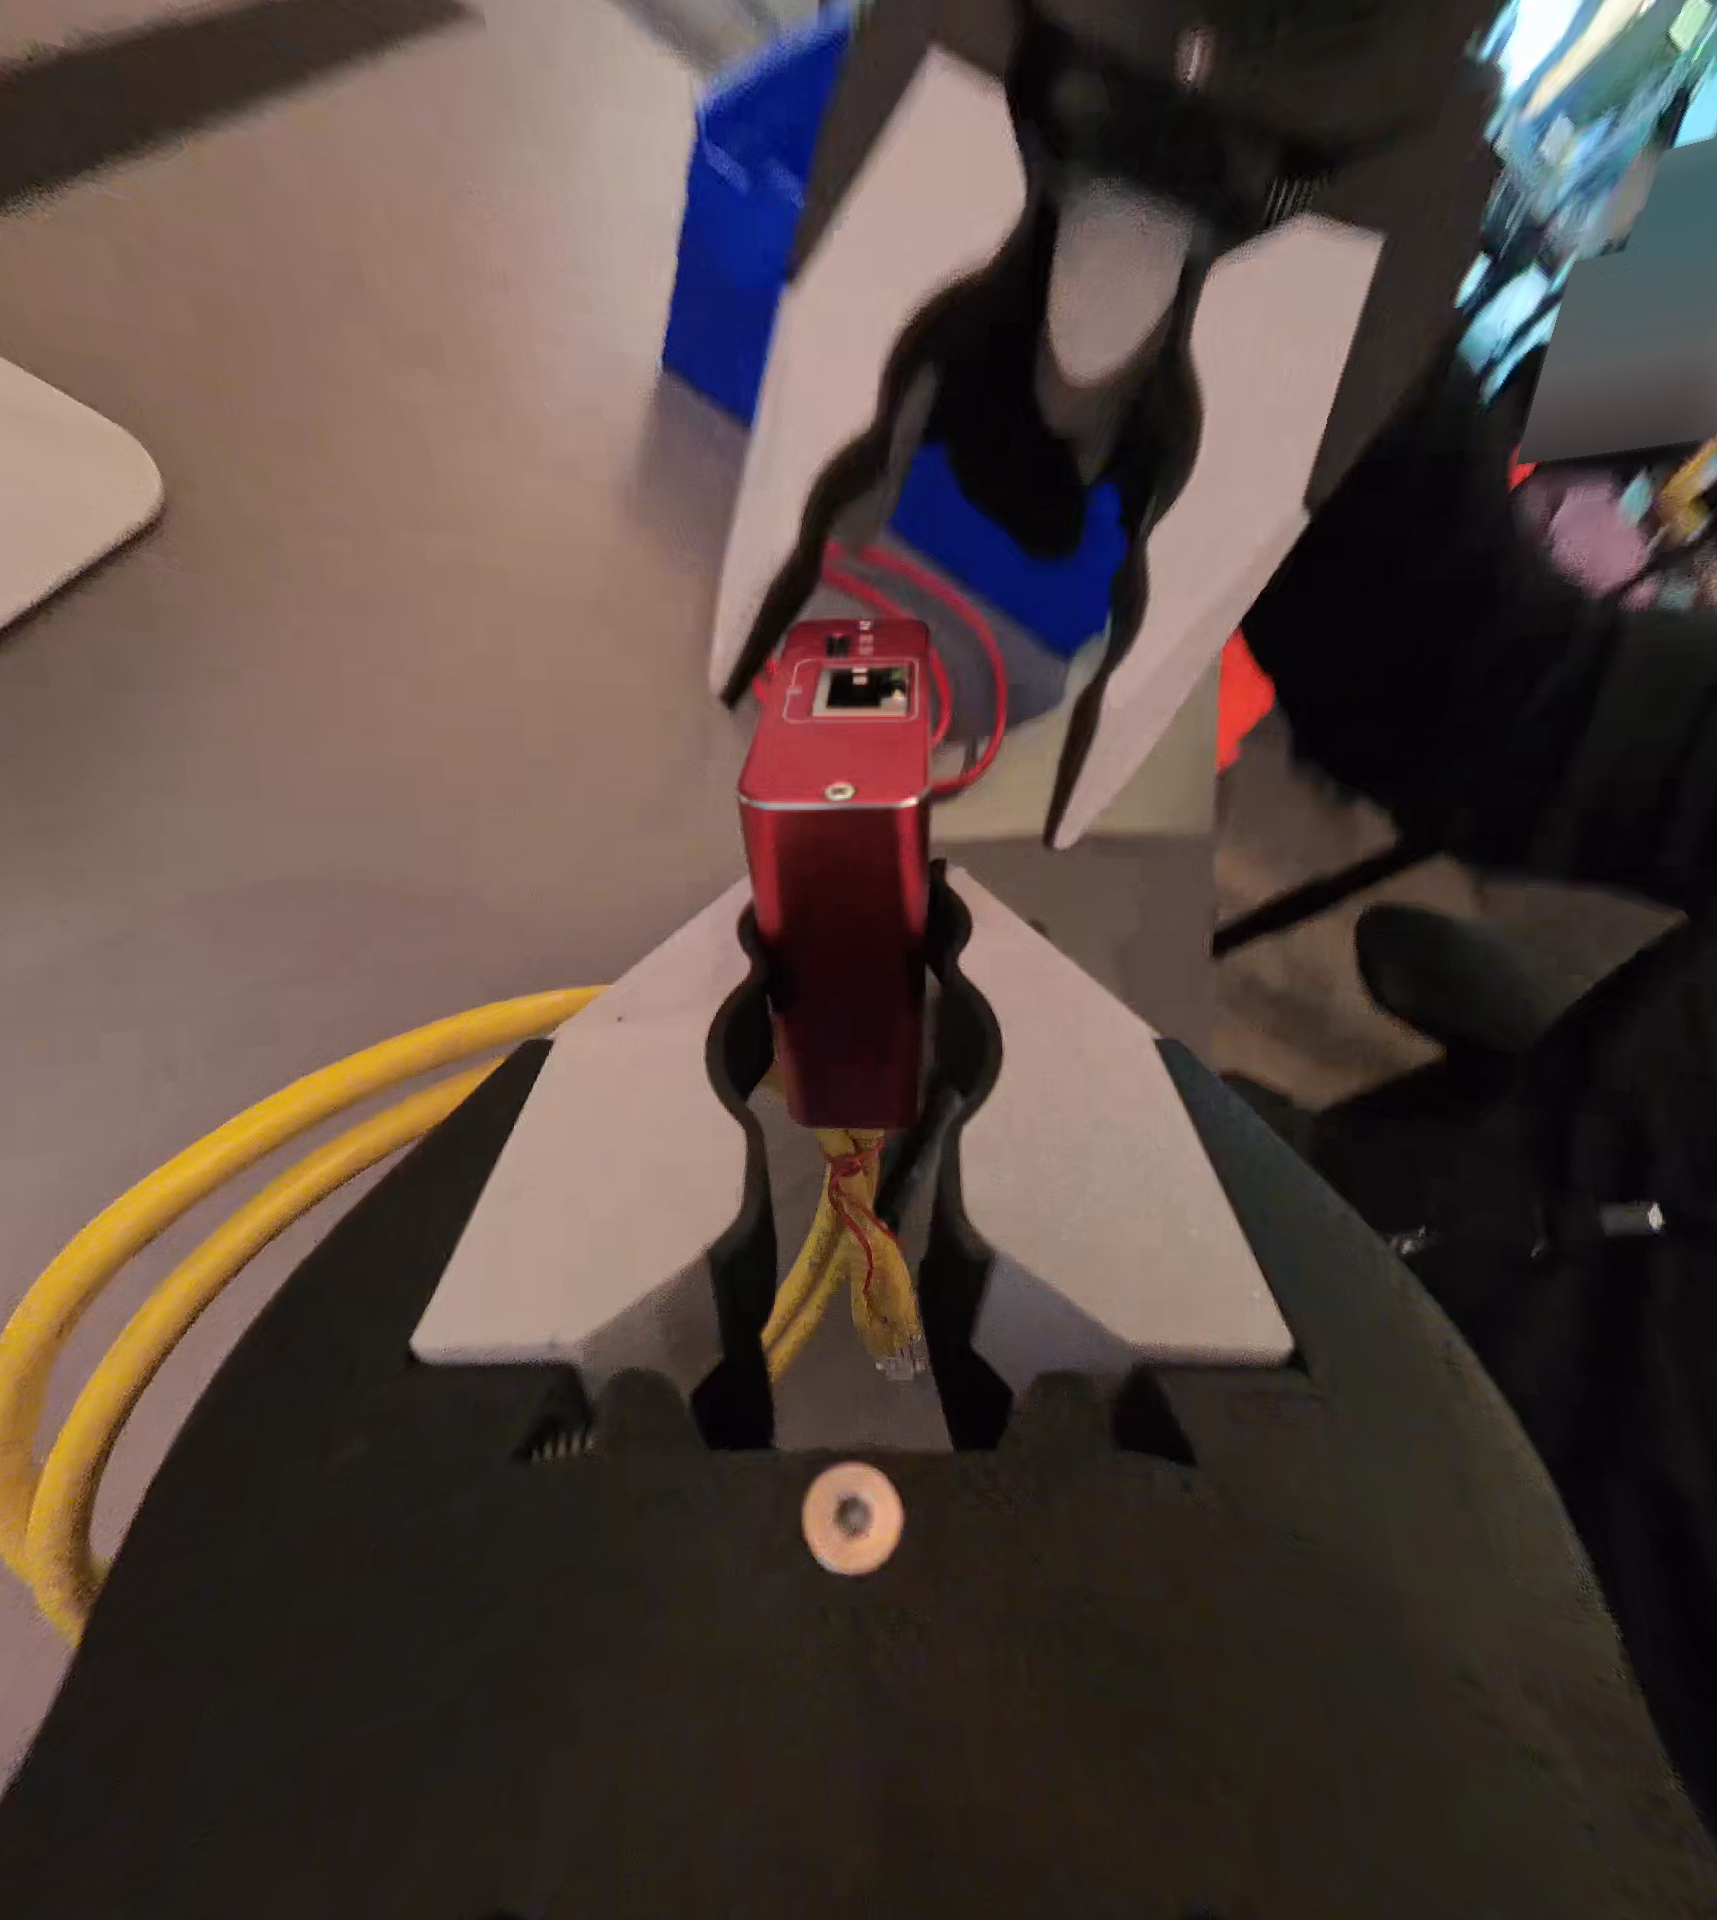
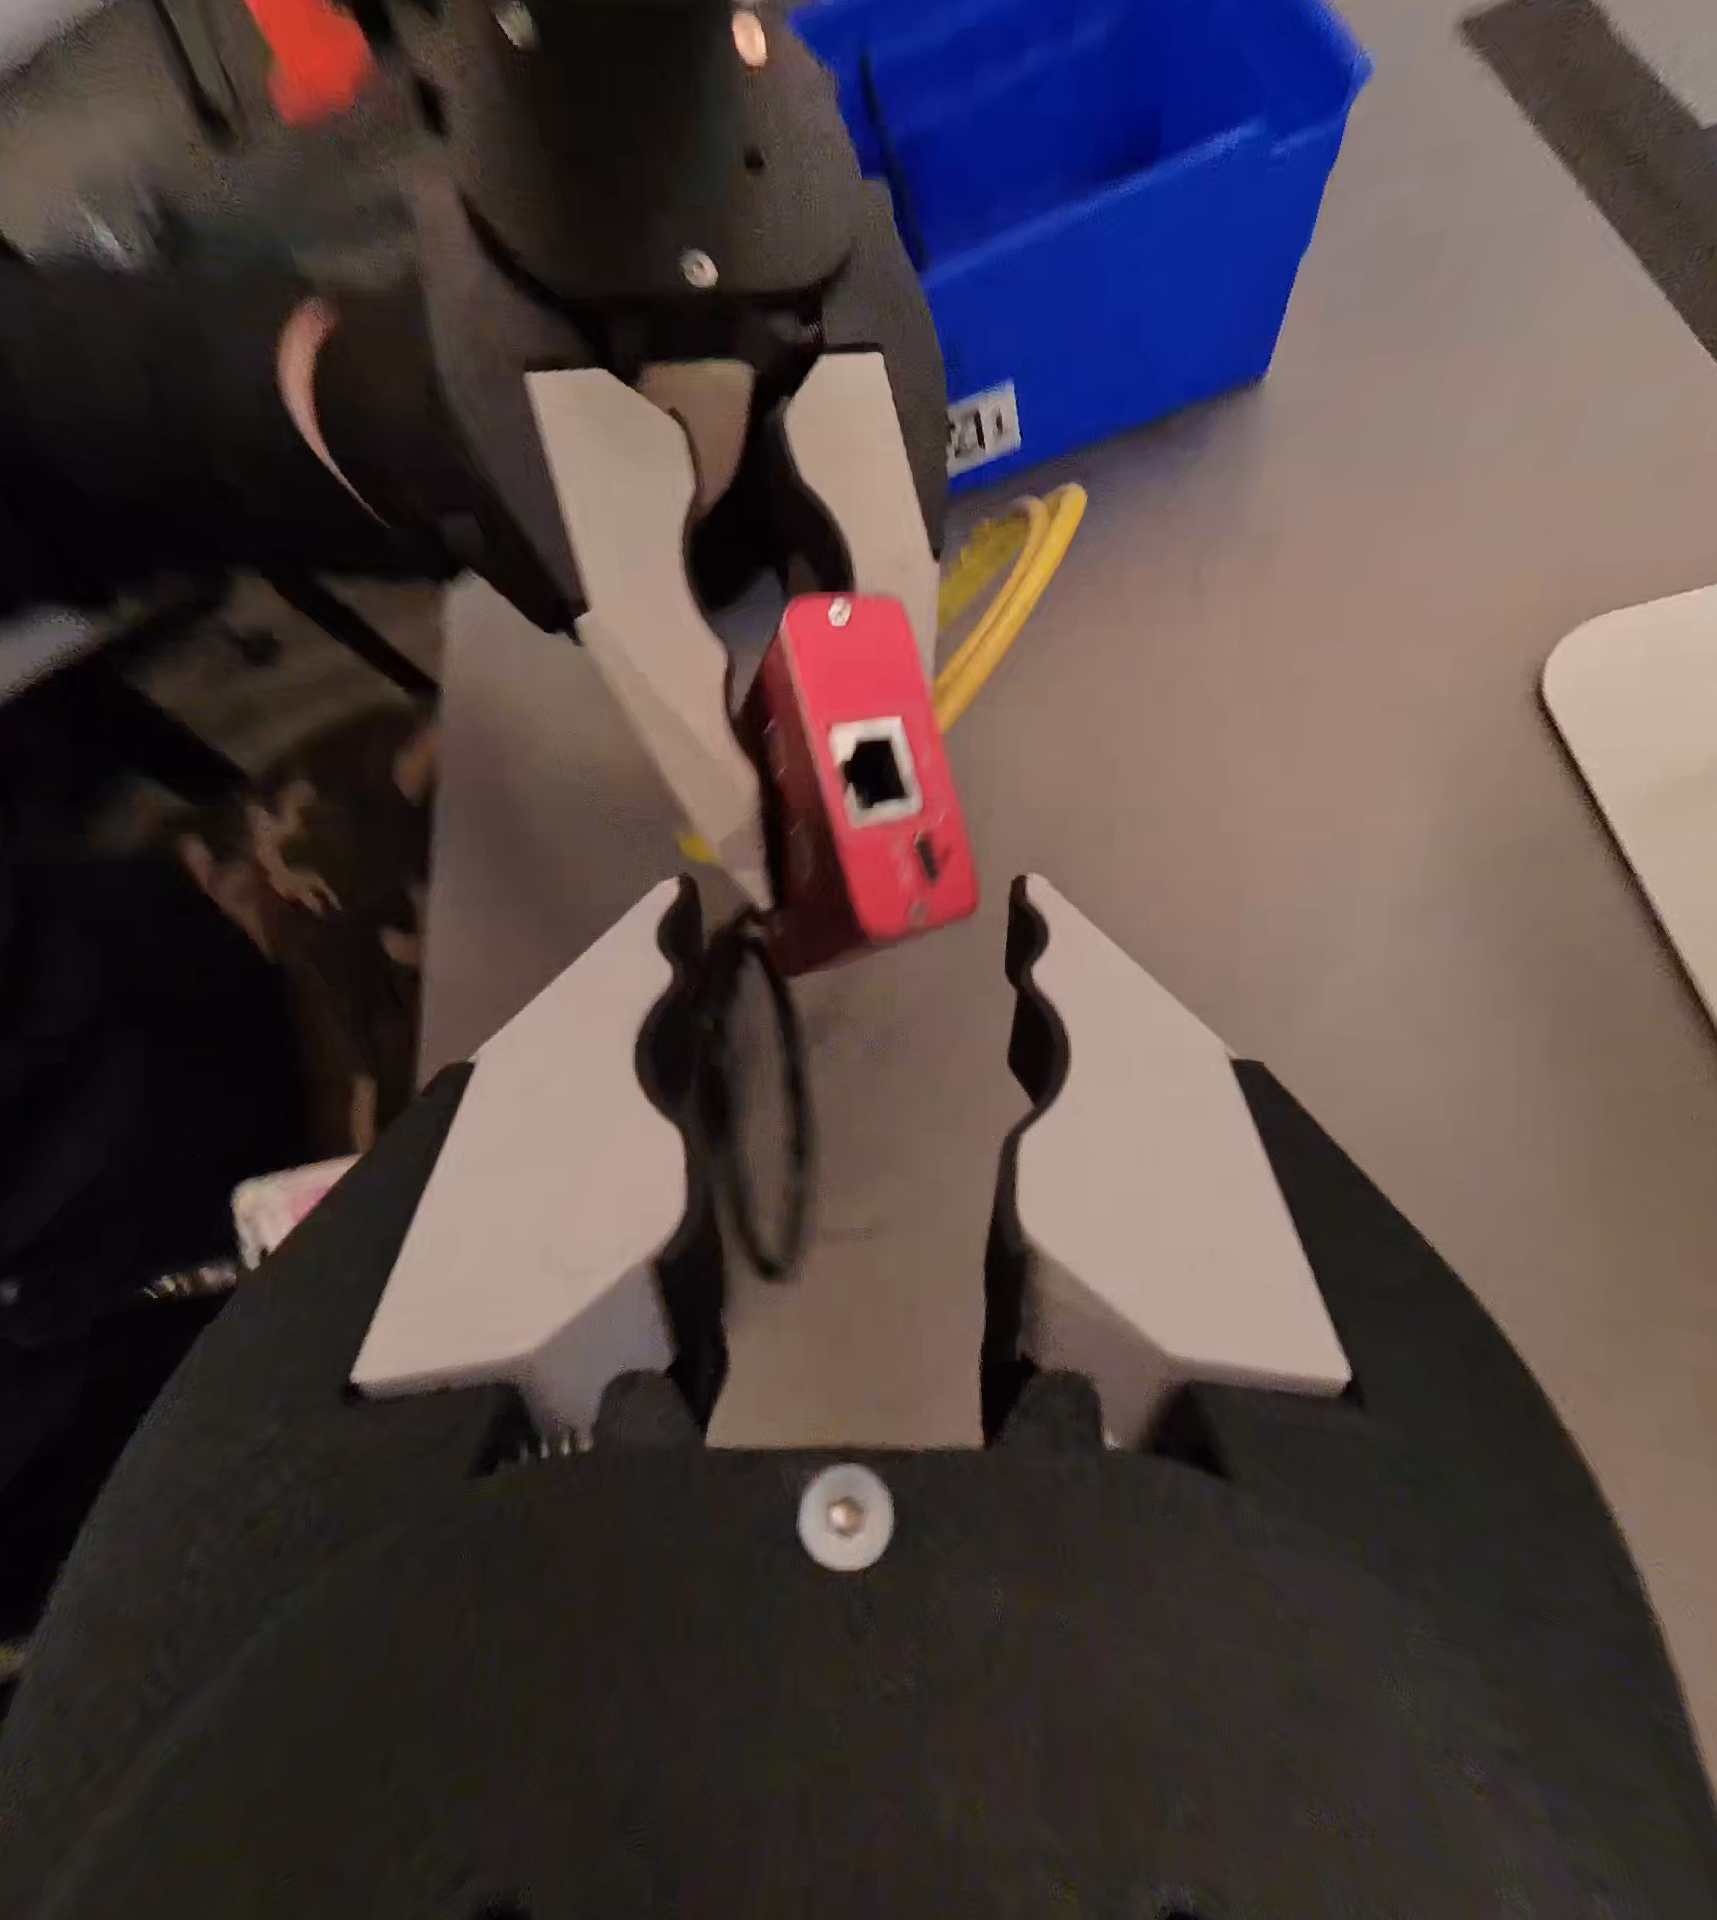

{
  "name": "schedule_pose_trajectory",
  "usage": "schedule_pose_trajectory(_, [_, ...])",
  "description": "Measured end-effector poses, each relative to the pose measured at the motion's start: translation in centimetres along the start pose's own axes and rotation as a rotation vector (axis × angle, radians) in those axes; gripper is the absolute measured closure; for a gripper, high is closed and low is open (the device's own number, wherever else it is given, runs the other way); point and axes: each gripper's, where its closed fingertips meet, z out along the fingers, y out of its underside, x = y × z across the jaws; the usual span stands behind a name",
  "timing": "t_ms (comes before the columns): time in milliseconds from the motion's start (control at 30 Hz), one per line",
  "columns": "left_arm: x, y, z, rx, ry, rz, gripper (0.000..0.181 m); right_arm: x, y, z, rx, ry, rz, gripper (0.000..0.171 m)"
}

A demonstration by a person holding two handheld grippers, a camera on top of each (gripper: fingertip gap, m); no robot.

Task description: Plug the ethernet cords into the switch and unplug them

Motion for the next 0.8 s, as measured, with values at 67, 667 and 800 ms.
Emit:
schedule_pose_trajectory(67, [0.2, -1.1, -0.7, 0.107, 0.043, -0.039, 0.158, -0.1, 0.1, 0.3, 0.084, -0.009, 0.025, 0.109])
schedule_pose_trajectory(667, [3.4, -1.6, -2.0, 0.192, 0.155, 0.047, 0.145, -3.3, 0.0, -0.2, 0.265, -0.324, 0.067, 0.148])
schedule_pose_trajectory(800, [3.2, -0.4, -1.9, -0.022, 0.076, 0.086, 0.142, -4.0, 1.0, 0.4, 0.117, -0.323, 0.004, 0.148])
